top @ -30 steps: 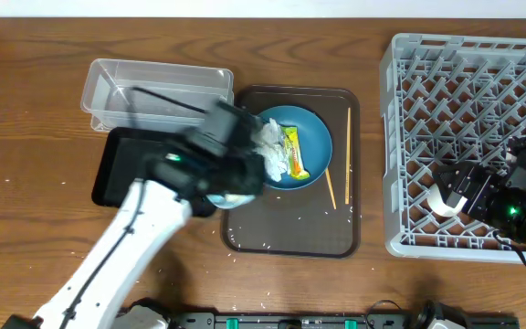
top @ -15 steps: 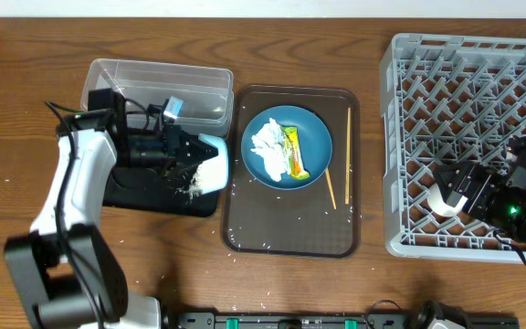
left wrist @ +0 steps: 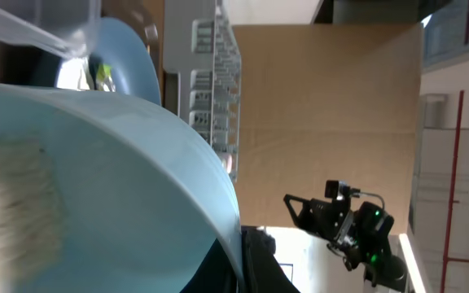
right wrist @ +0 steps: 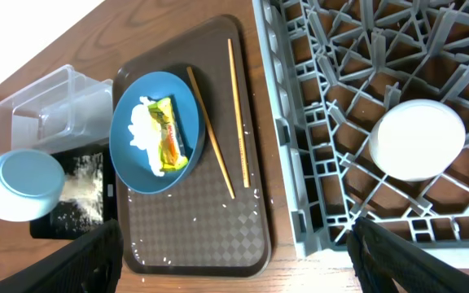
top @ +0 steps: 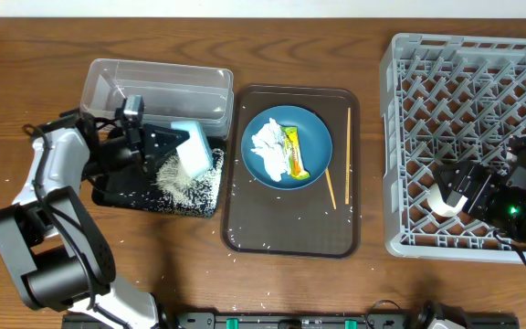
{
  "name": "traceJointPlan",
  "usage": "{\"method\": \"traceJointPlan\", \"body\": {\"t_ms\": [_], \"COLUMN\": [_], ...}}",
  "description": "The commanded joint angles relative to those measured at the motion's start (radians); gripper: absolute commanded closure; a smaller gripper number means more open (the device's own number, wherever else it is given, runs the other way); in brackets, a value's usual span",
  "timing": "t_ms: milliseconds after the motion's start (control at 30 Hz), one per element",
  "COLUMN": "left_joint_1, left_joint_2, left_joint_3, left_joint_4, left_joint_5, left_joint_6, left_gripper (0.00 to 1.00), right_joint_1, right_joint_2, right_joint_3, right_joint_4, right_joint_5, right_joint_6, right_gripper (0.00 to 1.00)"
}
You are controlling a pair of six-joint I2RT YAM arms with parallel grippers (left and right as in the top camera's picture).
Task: Sort waste into correct bins and load items into the dishwasher rack
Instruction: 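Tip the bowl over the black tray to pour out the rice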
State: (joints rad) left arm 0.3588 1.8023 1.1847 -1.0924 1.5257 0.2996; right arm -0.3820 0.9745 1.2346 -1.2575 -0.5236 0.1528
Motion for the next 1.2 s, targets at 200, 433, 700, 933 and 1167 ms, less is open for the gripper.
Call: {"method": "traceJointPlan", "body": {"t_ms": [200,433,700,933,1167], "left_joint_1": [0.010,0.011,0.011,0.009,-0.013], "left_joint_2": [-0.002,-0.002,-0.002,-0.008,-0.010], "left_joint_3": [-0.051,-0.064,-0.064,-0.065,-0.083], "left_joint_4": [0.000,0.008,0.013,-0.066,-0.154], "left_joint_5": [0.048,0.047,-0.027,0.002,0.041], "left_joint_6": [0.111,0.127,0.049,0.188,0.308], "left_gripper": [0.94,0.94,0.94,0.94,0.94], "right_joint_1": [0.010,0.010,0.010,0.010,0.010], "right_joint_2": [-0.002,-0.002,-0.002,-0.002,-0.002], "right_joint_3": [0.011,0.011,0.011,0.011,0.011], "right_joint_4": [0.002,0.001,0.002,-0.002,0.003], "right_joint_5": [-0.004,-0.004,-0.004,-0.005,-0.008], "right_joint_6": [0.011,0.011,0.011,0.011,0.011], "right_gripper": [0.12,0.12,0.12,0.12,0.12]}}
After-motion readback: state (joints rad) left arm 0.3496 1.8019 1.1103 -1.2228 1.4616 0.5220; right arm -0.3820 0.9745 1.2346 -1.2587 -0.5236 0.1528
